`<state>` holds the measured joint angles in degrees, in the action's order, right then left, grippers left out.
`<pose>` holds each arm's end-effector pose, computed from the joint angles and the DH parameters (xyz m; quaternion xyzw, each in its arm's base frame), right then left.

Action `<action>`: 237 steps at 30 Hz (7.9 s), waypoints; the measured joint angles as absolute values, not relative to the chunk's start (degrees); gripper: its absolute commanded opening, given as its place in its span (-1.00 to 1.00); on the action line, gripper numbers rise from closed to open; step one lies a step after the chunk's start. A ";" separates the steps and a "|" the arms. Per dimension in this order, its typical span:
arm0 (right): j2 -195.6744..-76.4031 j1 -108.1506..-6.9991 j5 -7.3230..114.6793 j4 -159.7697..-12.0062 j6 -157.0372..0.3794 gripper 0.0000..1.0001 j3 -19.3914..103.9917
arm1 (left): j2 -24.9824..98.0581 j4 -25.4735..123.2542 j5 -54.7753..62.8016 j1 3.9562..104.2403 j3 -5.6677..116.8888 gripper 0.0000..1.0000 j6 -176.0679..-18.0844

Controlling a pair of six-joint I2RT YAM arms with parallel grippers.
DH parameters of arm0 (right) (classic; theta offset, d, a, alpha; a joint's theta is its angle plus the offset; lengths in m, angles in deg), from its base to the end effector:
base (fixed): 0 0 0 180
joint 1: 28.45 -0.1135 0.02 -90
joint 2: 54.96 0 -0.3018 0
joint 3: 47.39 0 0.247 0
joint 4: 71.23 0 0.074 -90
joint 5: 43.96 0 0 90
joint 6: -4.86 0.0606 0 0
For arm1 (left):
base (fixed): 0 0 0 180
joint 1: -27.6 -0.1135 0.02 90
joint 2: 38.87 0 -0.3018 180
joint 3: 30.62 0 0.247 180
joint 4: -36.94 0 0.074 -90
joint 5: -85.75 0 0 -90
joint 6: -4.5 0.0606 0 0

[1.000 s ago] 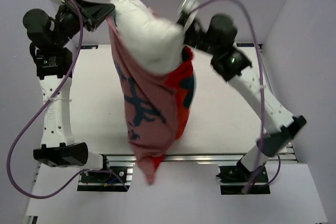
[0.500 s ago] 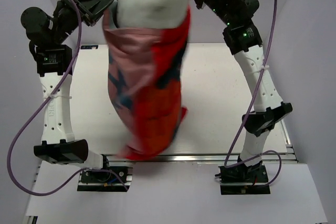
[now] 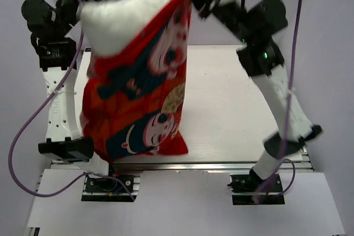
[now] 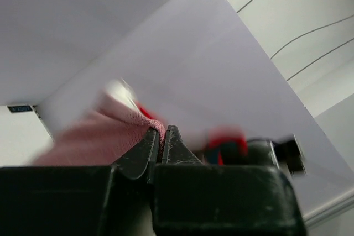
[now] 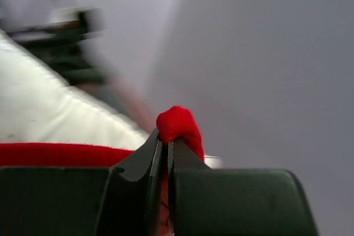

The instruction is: Put the pillow into the pillowcase

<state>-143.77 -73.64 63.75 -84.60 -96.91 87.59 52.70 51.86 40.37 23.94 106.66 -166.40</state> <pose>0.1952 0.2226 0.6648 -0.3443 0.3513 0.3200 0.8097 0.3035 -0.0232 0.6520 -0.0633 0.5602 -0.6486 0.5114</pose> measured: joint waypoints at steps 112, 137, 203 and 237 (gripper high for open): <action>-169.11 -61.03 64.80 -69.57 -36.39 -1.00 101.03 | 36.09 93.01 40.68 19.78 80.32 -1.00 -139.14; -169.89 -75.08 58.75 -68.30 -41.27 -1.00 101.77 | 43.87 73.10 30.95 26.19 66.90 -0.94 -140.08; -166.22 -66.75 61.68 -70.33 -41.64 -1.00 94.39 | 22.91 92.25 35.78 30.28 59.73 0.10 -106.51; -151.49 -53.88 90.44 -101.28 -87.54 0.79 79.81 | 26.21 124.55 10.65 37.10 88.41 -1.00 -114.60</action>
